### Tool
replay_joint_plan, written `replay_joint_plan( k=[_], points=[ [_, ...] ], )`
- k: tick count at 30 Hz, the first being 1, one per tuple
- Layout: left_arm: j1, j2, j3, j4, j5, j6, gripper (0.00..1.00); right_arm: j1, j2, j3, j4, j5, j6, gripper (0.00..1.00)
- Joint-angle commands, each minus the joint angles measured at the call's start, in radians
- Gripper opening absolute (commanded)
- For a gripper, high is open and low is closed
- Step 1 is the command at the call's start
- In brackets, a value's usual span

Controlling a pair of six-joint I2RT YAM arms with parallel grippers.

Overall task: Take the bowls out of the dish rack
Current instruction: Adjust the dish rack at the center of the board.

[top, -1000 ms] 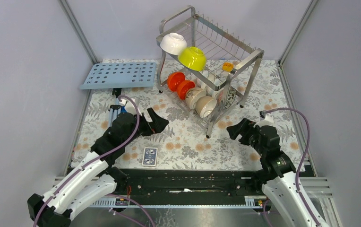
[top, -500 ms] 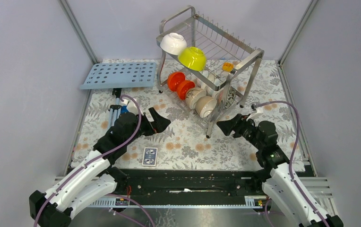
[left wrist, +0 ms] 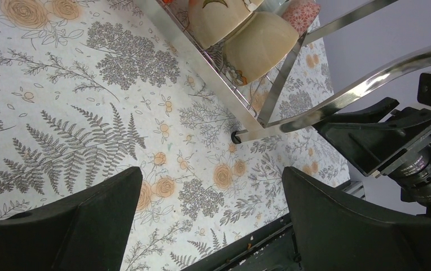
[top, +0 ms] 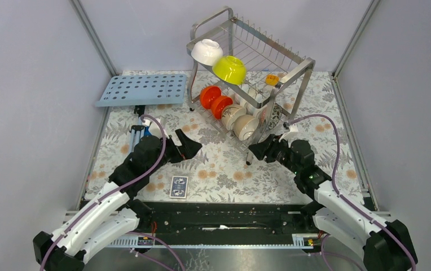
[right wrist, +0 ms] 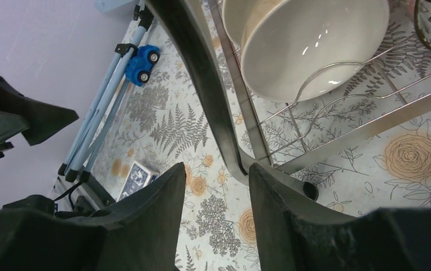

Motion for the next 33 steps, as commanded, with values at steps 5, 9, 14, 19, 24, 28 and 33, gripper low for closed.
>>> replay_joint_plan(
  k=[5,9,14,19,24,28,33],
  points=[
    [-0.003,-0.034,-0.001,-0.006,-0.028,0.025,0.99,0.032,0.034,0.024,0.102,0.173,0.031,0.54],
    [-0.003,-0.043,-0.010,-0.009,-0.027,0.026,0.99,0.043,0.076,0.020,0.145,0.192,0.037,0.53],
    [-0.002,-0.054,-0.013,-0.012,-0.020,0.023,0.99,0.075,0.119,0.022,0.186,0.210,0.047,0.49],
    [-0.002,-0.065,-0.014,-0.018,-0.019,0.024,0.99,0.131,0.126,0.021,0.200,0.244,0.063,0.44],
    [-0.003,-0.065,-0.022,-0.008,-0.017,0.010,0.99,0.230,0.130,0.021,0.201,0.331,0.060,0.37],
    [-0.003,-0.054,-0.018,0.009,-0.004,-0.003,0.99,0.276,0.149,0.012,0.218,0.361,0.085,0.35],
    [-0.003,-0.041,-0.016,0.016,-0.002,-0.009,0.99,0.347,0.177,0.016,0.236,0.396,0.105,0.36]
  ],
)
